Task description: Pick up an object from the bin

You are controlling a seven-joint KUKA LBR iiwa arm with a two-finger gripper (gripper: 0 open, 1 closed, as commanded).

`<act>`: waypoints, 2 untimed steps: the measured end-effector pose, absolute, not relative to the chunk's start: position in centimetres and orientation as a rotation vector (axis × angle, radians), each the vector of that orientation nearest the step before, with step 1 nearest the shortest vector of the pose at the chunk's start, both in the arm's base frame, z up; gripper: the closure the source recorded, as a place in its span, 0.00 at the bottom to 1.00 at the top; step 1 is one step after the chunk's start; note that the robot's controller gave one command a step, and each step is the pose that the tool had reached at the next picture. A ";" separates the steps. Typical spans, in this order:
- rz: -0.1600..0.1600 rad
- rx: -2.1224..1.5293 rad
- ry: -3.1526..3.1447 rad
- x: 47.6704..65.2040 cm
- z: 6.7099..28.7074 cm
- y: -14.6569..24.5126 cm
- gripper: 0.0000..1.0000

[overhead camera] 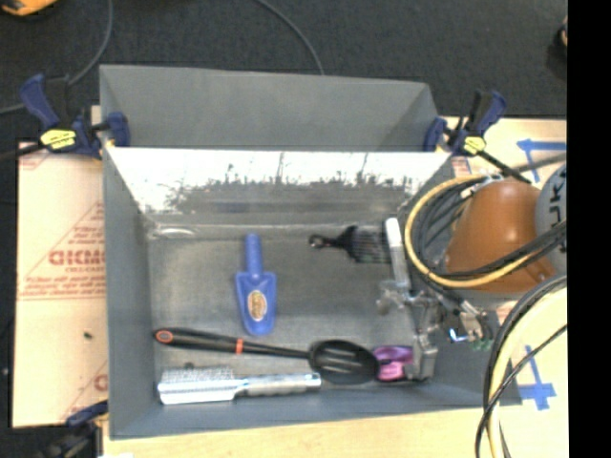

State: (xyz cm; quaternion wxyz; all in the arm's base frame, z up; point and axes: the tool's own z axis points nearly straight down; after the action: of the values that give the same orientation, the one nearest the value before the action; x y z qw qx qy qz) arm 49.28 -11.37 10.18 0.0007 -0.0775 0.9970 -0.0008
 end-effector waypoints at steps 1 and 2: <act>-0.002 0.027 3.139 48.3 9.0 -6.2 0.00; -0.003 -0.326 3.124 49.2 7.2 -4.8 0.00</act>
Offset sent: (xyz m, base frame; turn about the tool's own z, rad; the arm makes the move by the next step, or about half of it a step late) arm -0.0008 0.0670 -0.0318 -0.0557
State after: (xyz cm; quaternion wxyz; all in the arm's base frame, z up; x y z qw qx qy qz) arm 49.15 -4.80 7.23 0.0004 -0.1039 0.9946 -0.0009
